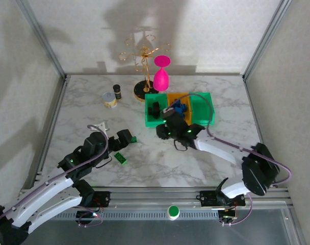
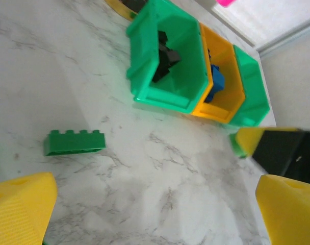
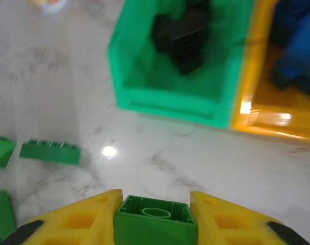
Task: Sort the legos into containers by color
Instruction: Place the lego in the container.
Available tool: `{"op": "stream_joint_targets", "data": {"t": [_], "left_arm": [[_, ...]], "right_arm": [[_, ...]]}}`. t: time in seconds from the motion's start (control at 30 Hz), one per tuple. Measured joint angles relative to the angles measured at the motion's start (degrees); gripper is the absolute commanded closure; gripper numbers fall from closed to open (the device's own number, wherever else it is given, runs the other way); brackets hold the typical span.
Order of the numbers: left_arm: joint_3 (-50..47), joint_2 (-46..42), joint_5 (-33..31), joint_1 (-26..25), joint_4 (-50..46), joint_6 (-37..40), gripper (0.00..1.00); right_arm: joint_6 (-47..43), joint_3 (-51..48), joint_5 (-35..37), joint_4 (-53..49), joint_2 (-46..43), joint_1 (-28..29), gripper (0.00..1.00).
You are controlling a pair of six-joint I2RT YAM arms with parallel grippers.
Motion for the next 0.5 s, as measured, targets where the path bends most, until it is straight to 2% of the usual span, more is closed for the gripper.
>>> {"op": "stream_joint_targets", "data": {"t": [0.13, 0.27, 0.37, 0.5], "left_arm": [[2.1, 5.3, 1.9, -2.3, 4.2, 1.0, 0.0], [4.4, 10.5, 2.7, -5.6, 8.4, 2.2, 0.0], [6.1, 14.5, 3.1, -7.2, 10.8, 3.2, 0.0], [7.9, 19.2, 3.6, -8.5, 13.6, 4.0, 0.0]], "right_arm": [[0.0, -0.6, 0.1, -1.9, -4.4, -9.8, 0.64], [-0.4, -0.7, 0.1, -2.6, -5.2, -19.0, 0.64], [-1.5, -0.1, 1.0, -2.7, -3.3, -23.8, 0.65], [-3.3, 2.2, 2.3, -1.9, 2.3, -27.1, 0.65]]}}
